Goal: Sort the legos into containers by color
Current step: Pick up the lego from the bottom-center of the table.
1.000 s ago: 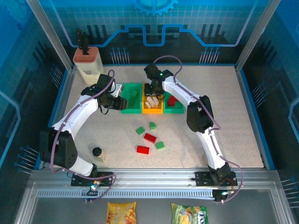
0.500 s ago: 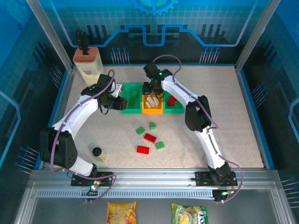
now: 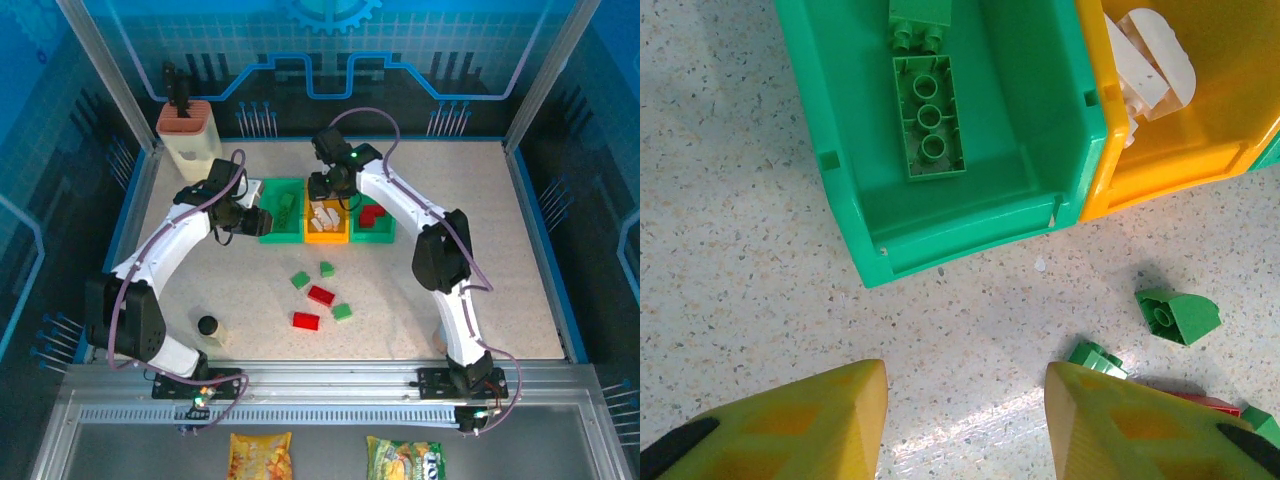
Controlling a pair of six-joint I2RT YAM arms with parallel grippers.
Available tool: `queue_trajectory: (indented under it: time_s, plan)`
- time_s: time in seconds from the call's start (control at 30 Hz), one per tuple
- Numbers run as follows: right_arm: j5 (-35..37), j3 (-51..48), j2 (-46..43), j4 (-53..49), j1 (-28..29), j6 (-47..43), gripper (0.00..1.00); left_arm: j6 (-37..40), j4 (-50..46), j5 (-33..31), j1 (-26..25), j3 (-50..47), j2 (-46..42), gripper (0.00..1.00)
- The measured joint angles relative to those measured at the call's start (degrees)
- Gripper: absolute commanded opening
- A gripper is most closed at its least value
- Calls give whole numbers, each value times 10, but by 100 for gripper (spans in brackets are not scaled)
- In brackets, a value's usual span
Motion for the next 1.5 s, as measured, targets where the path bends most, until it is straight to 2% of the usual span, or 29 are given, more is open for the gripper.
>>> queue_trajectory:
  time_s: [0.3,0.67,1.17,1.5]
  plan:
    - [19,-94,-63,-21,45,-12,49,0,0,0,0,0,0,47]
    - [43,-143,-101,-62,110,-65,48,0,0,0,0,0,0,47]
    - [86,-213,-104,-111,212,-194,50,0,0,0,0,0,0,47]
    - [91,-254,-73,-127,233,-224,54,0,0,0,0,0,0,47]
